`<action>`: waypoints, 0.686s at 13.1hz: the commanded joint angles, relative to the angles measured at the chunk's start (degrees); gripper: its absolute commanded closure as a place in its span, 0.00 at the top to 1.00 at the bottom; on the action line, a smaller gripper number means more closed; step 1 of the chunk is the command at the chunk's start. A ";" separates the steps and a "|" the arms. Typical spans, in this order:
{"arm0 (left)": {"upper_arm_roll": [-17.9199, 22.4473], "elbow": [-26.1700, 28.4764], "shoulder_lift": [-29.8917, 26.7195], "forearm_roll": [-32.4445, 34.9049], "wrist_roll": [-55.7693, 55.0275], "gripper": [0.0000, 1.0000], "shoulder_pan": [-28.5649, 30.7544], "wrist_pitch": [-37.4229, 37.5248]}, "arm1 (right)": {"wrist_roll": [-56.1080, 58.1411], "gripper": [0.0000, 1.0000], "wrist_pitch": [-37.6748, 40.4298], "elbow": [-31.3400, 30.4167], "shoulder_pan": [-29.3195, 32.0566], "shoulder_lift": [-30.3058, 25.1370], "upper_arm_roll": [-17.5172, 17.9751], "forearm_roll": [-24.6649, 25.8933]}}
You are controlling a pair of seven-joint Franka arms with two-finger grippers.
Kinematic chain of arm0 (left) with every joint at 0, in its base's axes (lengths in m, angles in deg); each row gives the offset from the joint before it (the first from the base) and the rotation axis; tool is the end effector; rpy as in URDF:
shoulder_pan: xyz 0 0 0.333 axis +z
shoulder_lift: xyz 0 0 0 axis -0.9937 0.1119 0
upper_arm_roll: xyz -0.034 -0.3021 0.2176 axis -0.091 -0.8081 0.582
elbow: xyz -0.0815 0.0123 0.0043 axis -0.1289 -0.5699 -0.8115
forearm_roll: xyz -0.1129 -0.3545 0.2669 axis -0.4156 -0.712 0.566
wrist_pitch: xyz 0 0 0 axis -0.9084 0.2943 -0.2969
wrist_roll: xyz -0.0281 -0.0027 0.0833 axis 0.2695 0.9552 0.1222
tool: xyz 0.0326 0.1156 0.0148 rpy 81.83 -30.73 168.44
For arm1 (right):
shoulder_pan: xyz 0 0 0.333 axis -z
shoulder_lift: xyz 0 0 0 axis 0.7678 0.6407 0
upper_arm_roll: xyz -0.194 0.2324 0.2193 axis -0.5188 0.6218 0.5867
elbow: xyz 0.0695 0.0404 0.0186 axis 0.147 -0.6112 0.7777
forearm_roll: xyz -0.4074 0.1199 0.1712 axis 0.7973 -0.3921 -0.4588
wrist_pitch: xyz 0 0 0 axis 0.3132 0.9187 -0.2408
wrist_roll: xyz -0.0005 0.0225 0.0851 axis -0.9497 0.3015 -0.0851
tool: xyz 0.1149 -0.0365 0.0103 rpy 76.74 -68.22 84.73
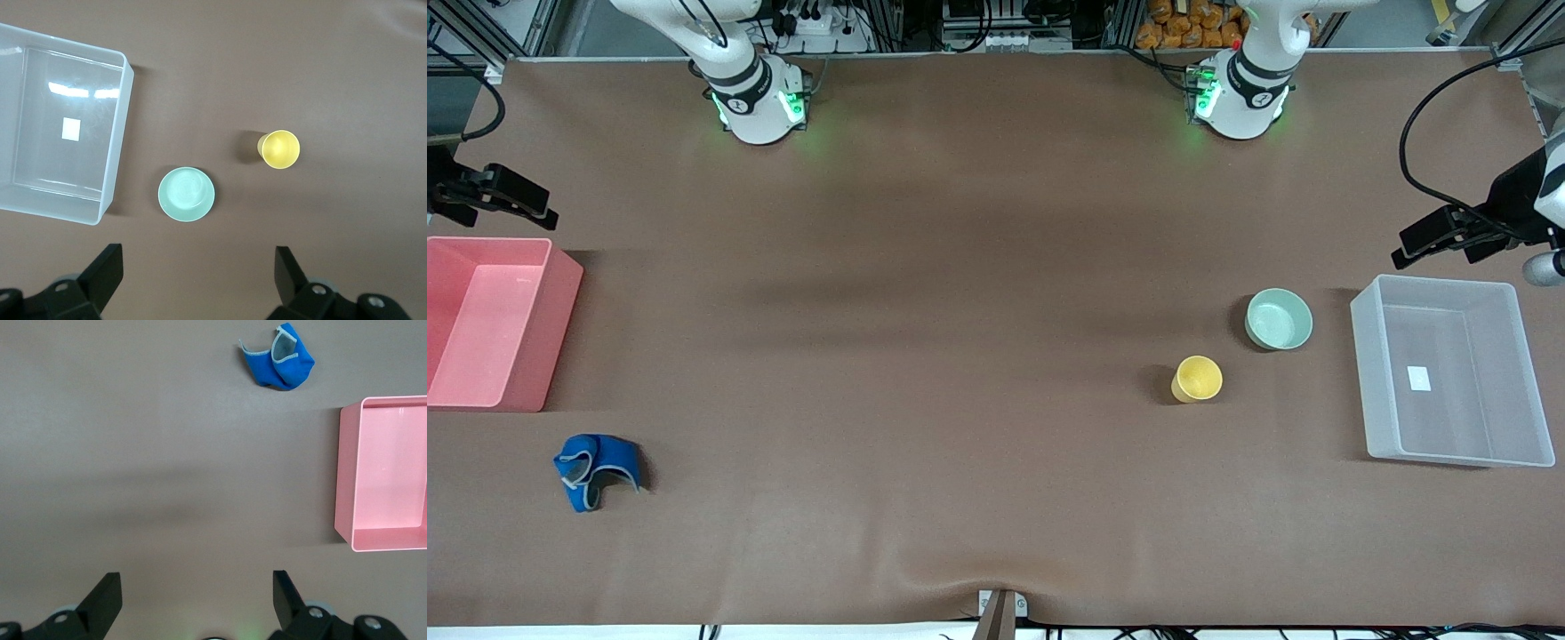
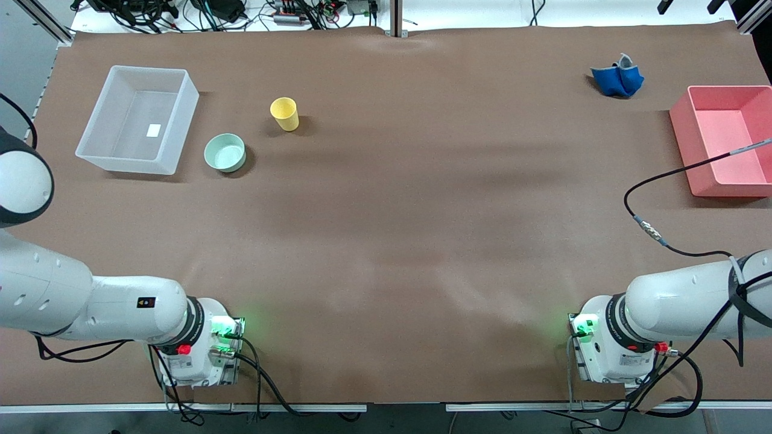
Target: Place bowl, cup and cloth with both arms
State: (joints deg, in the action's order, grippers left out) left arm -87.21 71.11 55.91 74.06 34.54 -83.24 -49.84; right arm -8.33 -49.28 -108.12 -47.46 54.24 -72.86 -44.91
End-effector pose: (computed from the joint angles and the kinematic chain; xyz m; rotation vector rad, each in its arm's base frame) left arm 0.6363 -0.0161 0.6519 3.0477 0.1799 0.0289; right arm 0.6073 -0.0195 0.6923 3.1316 -0.0778 -0.1007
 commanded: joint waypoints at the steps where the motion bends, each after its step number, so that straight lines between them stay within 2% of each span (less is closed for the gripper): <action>1: 0.02 -0.62 0.00 -0.83 1.00 1.00 0.19 0.99 | -0.78 1.00 1.49 1.49 0.21 0.63 0.28 -0.89; 9: -0.07 -0.54 0.79 -1.36 0.56 1.00 0.10 0.82 | -0.69 1.00 1.49 1.23 0.12 0.72 0.28 -0.89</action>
State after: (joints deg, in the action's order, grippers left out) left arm -87.23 71.13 56.23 74.06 34.55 -83.27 -49.83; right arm -8.33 -48.72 -108.12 -47.48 54.37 -72.81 -44.93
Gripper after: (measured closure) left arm 0.000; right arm 0.000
